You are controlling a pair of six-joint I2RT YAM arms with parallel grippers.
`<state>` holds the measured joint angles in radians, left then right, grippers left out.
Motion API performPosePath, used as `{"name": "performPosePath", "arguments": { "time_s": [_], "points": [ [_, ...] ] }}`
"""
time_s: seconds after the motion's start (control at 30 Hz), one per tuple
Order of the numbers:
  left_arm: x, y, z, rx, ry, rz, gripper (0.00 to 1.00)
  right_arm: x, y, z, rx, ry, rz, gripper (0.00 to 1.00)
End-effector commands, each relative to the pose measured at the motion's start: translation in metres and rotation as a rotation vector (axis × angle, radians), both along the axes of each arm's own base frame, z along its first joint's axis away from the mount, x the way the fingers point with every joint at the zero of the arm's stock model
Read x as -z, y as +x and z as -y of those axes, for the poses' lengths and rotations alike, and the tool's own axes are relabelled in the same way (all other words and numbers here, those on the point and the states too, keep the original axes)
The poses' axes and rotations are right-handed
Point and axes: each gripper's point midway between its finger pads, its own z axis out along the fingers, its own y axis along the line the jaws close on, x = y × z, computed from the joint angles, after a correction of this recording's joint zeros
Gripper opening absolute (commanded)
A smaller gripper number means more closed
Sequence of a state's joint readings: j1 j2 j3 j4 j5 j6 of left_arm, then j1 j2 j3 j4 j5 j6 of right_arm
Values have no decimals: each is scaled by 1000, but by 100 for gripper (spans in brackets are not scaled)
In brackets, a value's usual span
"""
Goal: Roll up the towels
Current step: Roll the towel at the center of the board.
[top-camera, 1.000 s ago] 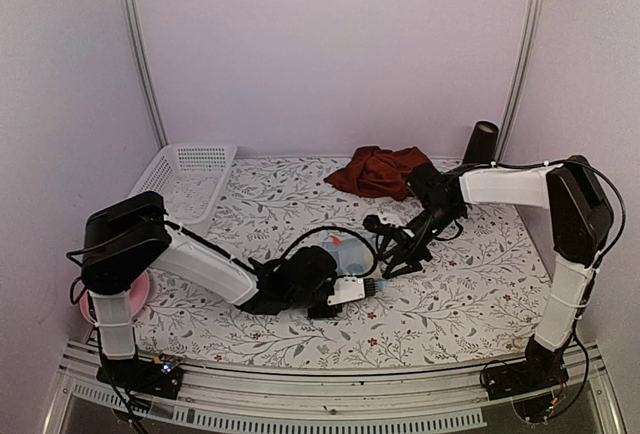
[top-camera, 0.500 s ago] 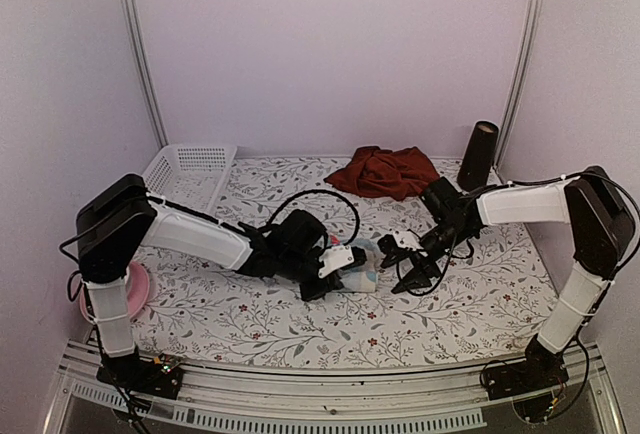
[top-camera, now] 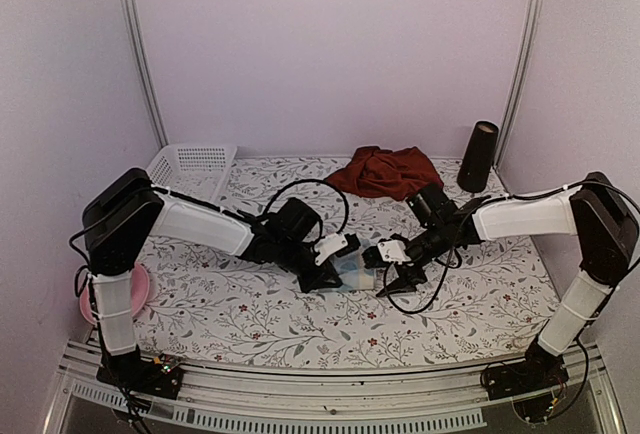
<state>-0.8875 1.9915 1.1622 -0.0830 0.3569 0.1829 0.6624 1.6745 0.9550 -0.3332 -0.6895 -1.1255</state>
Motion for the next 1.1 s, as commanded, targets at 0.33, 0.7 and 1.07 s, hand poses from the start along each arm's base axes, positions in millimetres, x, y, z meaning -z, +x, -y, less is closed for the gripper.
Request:
{"name": "performPosePath", "arguments": {
  "time_s": [0.33, 0.7, 1.07],
  "points": [
    [29, -5, -17, -39, 24, -177, 0, 36, 25, -22, 159, -96, 112, 67],
    [28, 3, -22, -70, 13, -178, 3, 50, 28, -24, 183, -147, 64, 32],
    [-11, 12, -28, -88, -57, -22, 49, 57, 23, -27, 174, -210, -97, 5]
  ]
}}
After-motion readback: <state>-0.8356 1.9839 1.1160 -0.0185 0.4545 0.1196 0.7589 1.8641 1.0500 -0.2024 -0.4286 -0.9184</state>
